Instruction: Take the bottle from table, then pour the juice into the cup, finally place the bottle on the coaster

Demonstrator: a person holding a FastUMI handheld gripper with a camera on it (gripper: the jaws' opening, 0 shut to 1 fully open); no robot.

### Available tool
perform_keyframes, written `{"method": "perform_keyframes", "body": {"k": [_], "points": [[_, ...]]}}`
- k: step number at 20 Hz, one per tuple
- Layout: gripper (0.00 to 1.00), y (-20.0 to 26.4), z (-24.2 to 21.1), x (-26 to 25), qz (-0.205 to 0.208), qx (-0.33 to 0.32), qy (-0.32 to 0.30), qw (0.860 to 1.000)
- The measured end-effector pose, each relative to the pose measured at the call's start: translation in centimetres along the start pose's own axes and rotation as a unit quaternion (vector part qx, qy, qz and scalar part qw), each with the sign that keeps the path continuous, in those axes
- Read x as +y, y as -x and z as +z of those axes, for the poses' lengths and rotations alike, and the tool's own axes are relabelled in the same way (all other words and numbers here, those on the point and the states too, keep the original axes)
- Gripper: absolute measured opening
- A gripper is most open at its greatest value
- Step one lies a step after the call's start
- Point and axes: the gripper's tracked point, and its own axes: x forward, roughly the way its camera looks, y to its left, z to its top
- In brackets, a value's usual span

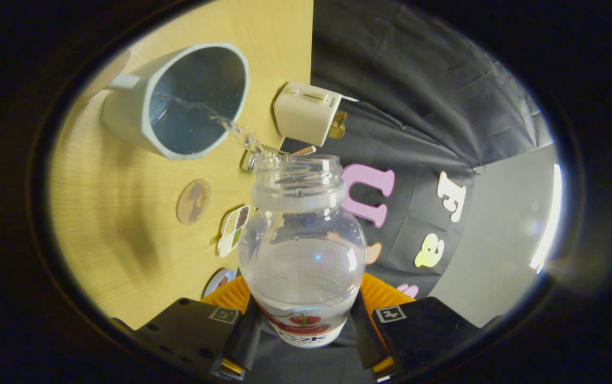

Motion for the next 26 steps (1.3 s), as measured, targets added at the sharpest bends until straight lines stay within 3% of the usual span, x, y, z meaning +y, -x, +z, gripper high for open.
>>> {"method": "perform_keyframes", "body": {"k": [26], "points": [[0.77,-0.1,1.4,-2.7,0.009,-0.038,0.117,0.992]]}}
